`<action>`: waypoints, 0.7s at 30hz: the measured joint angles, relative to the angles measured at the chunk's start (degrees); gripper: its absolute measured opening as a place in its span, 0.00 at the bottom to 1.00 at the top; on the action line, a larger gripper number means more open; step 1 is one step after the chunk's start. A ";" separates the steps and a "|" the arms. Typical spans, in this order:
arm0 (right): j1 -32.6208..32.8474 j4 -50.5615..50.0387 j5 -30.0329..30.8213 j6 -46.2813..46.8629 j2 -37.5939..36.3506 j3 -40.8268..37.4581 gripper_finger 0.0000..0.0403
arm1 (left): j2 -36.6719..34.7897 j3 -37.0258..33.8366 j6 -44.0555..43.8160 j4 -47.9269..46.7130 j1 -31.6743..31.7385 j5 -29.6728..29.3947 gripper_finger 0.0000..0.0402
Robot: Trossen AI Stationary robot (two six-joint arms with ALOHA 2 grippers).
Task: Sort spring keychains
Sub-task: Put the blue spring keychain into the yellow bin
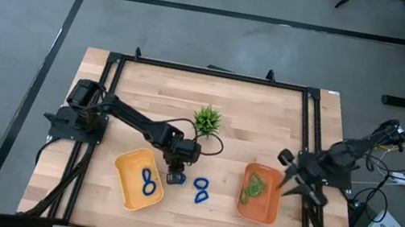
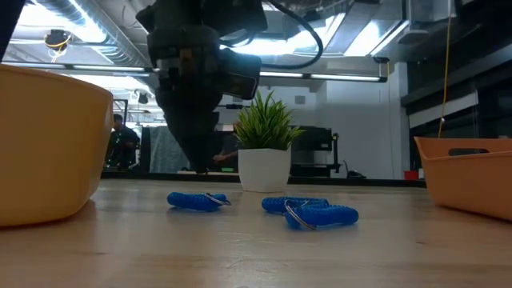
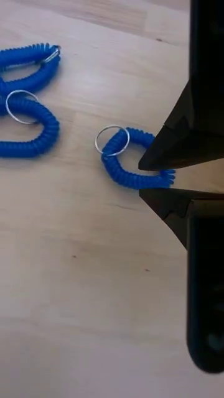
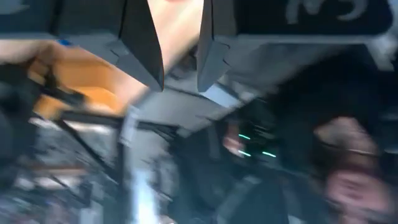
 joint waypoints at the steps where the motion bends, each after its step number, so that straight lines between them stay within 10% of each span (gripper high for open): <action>1: 0.00 0.17 -2.05 0.19 -1.84 -0.84 0.24 | 0.00 0.00 0.38 0.00 0.14 0.00 0.13; 21: -4.92 4.94 -8.36 -7.19 -20.93 -14.21 0.24 | 0.00 0.00 2.81 2.75 2.05 6.12 0.13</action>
